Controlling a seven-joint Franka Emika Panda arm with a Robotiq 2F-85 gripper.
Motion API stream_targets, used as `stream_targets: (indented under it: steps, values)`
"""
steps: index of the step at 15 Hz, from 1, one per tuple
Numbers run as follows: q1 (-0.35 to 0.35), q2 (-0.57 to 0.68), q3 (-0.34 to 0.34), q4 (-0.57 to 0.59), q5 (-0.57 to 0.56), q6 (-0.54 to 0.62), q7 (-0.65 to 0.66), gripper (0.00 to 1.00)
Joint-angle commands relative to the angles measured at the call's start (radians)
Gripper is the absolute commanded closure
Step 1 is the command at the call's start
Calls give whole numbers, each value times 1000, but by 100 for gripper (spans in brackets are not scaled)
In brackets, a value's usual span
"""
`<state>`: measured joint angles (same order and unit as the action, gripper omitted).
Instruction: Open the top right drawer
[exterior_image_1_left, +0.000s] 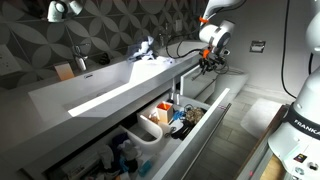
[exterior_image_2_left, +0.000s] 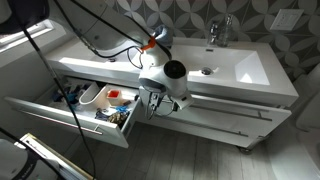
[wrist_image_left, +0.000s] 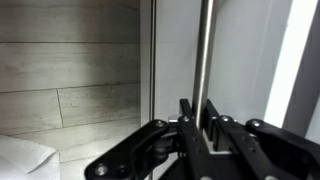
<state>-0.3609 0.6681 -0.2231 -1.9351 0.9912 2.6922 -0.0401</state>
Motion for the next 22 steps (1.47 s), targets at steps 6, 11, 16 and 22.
stream_targets:
  steps: [6, 11, 16, 22]
  values:
    - [-88, 21, 33, -85, -41, -91, -121, 96]
    - [-130, 29, 51, -65, -32, -149, -190, 96]
    - [-163, 38, 62, -42, -17, -218, -262, 96]
    - [-143, 26, 62, 71, 24, -203, -202, 83]
